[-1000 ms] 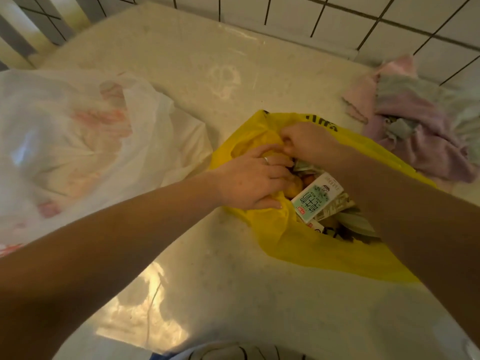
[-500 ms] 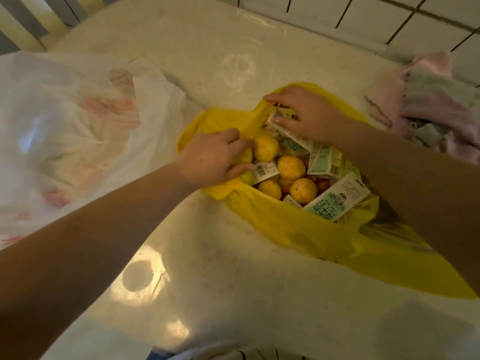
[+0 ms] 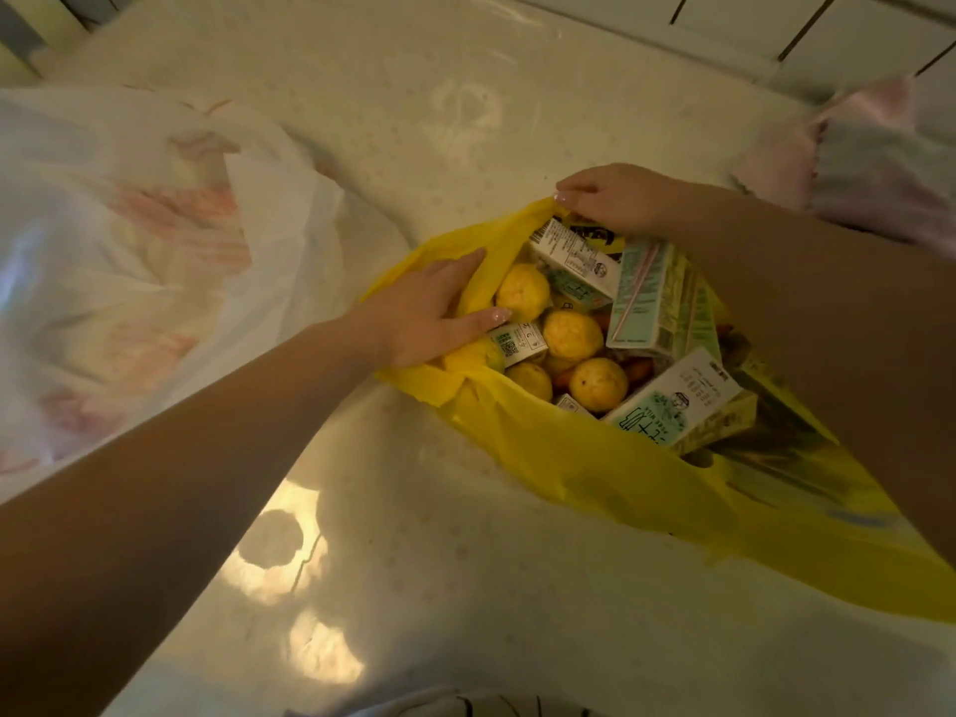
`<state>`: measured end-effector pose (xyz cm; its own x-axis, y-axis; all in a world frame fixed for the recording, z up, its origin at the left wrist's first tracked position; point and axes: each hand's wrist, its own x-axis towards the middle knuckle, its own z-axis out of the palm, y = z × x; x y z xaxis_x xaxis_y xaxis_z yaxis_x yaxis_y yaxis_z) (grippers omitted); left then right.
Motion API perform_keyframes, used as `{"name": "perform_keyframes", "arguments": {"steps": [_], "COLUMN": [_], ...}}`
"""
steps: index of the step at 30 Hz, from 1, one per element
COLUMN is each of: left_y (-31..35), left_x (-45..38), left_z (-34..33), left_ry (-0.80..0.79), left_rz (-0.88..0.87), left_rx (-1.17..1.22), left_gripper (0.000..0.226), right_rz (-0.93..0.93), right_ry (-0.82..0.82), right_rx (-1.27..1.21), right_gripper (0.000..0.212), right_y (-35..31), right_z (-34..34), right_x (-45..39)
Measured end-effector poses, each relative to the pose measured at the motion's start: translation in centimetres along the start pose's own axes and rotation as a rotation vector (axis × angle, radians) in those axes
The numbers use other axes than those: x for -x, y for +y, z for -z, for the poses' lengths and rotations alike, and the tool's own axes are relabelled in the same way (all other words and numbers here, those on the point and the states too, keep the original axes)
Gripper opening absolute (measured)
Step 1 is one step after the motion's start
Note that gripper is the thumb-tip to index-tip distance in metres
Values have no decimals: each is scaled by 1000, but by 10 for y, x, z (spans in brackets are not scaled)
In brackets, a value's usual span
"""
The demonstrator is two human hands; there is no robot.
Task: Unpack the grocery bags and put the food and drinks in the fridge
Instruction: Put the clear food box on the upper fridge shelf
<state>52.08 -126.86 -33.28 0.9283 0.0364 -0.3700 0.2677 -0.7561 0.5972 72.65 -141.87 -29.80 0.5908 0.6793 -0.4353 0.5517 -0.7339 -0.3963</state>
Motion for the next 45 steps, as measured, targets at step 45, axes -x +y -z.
{"name": "perform_keyframes", "arguments": {"steps": [45], "left_y": [251], "left_x": [98], "left_z": [-181], "left_ry": [422], "left_rz": [-228], "left_rx": [39], "left_gripper": [74], "right_rz": [-156], "right_ry": [592], "right_rx": [239], "right_gripper": [19], "right_y": [192], "right_z": [-119], "right_x": [373]}}
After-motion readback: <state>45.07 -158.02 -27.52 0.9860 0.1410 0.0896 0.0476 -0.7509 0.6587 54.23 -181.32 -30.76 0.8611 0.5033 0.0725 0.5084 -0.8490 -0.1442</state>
